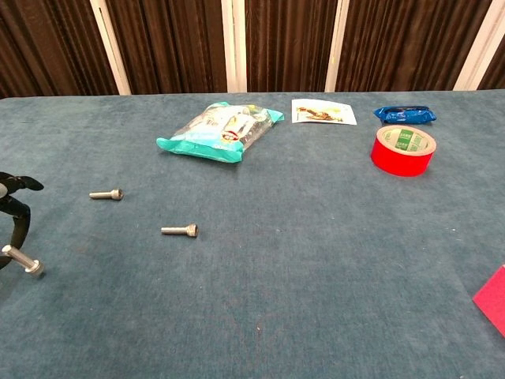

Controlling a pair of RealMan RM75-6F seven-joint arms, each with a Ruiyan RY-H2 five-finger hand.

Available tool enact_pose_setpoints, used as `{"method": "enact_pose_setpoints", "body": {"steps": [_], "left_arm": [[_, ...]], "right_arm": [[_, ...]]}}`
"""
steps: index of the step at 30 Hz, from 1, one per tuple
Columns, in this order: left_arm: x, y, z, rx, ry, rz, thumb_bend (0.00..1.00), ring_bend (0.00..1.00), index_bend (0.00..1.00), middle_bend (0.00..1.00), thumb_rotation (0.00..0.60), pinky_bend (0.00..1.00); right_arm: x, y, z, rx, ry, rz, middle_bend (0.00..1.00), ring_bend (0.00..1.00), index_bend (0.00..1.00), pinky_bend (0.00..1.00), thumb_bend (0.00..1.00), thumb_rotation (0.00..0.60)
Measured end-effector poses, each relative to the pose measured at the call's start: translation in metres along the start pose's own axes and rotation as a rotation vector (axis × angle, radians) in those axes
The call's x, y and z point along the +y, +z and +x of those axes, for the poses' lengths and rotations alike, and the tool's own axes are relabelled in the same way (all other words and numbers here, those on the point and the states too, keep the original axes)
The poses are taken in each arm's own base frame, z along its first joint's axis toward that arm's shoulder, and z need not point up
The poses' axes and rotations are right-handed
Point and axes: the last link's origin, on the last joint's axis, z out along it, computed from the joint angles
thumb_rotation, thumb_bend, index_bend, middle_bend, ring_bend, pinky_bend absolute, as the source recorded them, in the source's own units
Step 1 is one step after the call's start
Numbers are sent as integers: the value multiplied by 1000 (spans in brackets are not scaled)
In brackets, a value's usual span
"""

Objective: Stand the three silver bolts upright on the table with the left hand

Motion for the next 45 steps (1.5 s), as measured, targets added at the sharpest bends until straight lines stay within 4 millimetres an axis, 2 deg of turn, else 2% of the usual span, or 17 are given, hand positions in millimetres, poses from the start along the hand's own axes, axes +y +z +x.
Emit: {"method": "enact_pose_setpoints", "body": {"steps": [35,45], "left_arm": [[7,-1,-1,-11,40,2,514,0,501,20,600,0],[5,-7,6,12,30,3,429,0,405,0,600,0]], "right_arm": [[1,0,0,-10,0,3,0,0,0,0,0,600],[1,-1,0,-13,1,7,0,0,0,0,0,600]]}}
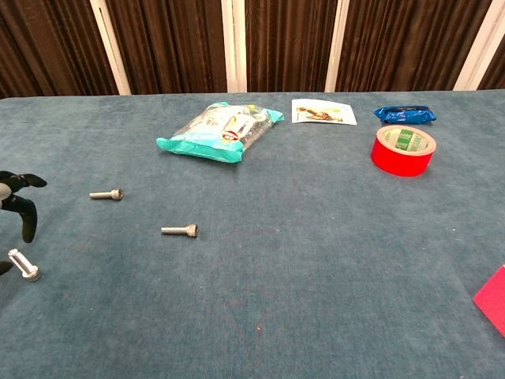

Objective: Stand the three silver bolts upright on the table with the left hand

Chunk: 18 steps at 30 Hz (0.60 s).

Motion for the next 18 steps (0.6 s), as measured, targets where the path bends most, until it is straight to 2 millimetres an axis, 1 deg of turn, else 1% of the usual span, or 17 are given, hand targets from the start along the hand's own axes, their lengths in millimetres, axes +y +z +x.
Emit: {"method": "enact_pose_setpoints", "body": {"steps": [2,5,7,9,12,18], "left_arm": [[-5,-4,6,18,-7,17,408,0,387,0,600,0],[-17,-10,17,48,-35,55,404,0,366,0,600,0],[-24,-11,27,69,-71,73,394,0,363,0,600,0],[-30,-8,35,87,-106,79,364,0,362,0,600,0],[-37,2,49,105,-151,68,338,0,362,0,600,0],[-42,37,69,87,-110,31,329,0,362,0,600,0]], "right_arm": [[0,0,0,-6,-1,0,0,0,0,0,0,600],[1,0,1,-9,-3,-3,0,0,0,0,0,600],[1,-1,1,-10,-5,-4,0,0,0,0,0,600],[1,-1,1,-10,-9,-6,0,0,0,0,0,600],[0,-1,-1,-13,-15,-10,0,0,0,0,0,600],[-1,1,-6,-24,-35,-20,0,0,0,0,0,600]]}}
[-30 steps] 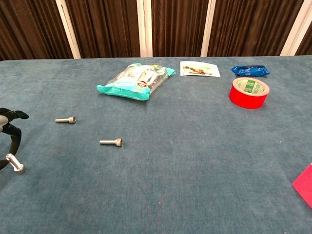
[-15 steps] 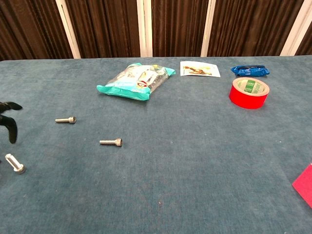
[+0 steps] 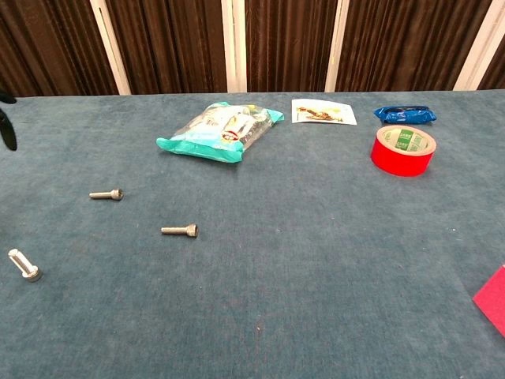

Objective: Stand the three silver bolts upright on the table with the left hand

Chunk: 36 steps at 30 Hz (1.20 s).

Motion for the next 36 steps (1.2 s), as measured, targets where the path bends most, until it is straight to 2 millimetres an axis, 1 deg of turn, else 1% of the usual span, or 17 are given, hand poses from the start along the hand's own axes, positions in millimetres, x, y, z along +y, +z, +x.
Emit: {"method": "enact_pose_setpoints", "body": {"steps": [4,7,10,16,20,25,32,36], "left_arm": [[-3,29,10,-14,23,12,307,0,361,0,600,0],[-8,47,12,-22,47,36,307,0,358,0,600,0],[-9,62,10,-39,64,47,307,0,358,0,600,0],[-5,82,-3,-49,90,26,307,0,358,0,600,0],[-1,93,-16,-48,83,-2,306,0,358,0,600,0],[12,98,-34,-56,84,-57,309,0,359,0,600,0],[26,103,-51,-42,111,-89,320,0,374,3,600,0],[36,104,-57,-37,100,-105,356,0,401,6,600,0]], "right_arm": [[-1,0,-5,-26,-19,2,0,0,1,0,0,600],[0,0,-7,-53,-45,3,0,0,1,0,0,600],[0,1,-9,-72,-61,-7,0,0,1,0,0,600],[0,3,-8,-62,-65,-16,0,0,1,0,0,600],[0,3,-7,-48,-61,-17,0,0,1,0,0,600],[2,3,-5,-34,-52,-23,0,0,1,0,0,600],[1,1,-4,-33,-49,-26,0,0,1,0,0,600],[1,0,-2,-26,-45,-30,0,0,1,0,0,600]]}}
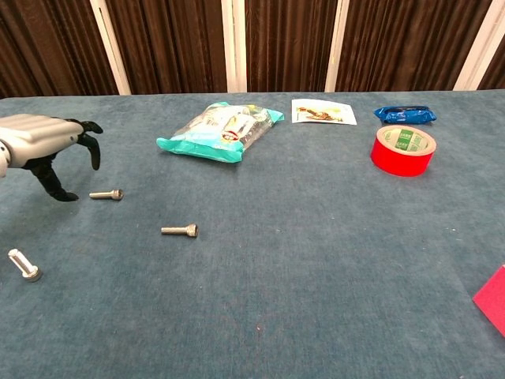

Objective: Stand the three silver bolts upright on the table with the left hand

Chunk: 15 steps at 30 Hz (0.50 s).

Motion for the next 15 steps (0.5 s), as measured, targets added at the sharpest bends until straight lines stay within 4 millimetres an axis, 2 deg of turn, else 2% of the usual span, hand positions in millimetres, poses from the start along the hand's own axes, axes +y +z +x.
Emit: {"method": "enact_pose_setpoints", "body": {"steps": [12,15], "left_arm": [[11,4,-8,1,9,-5,376,0,427,14,600,0],[12,5,-10,-3,11,-7,407,0,447,17,600,0]], "right_arm": [[1,-1,2,10,12,-18,0,0,1,0,0,600],[1,-1,2,12,14,-21,0,0,1,0,0,600]]}}
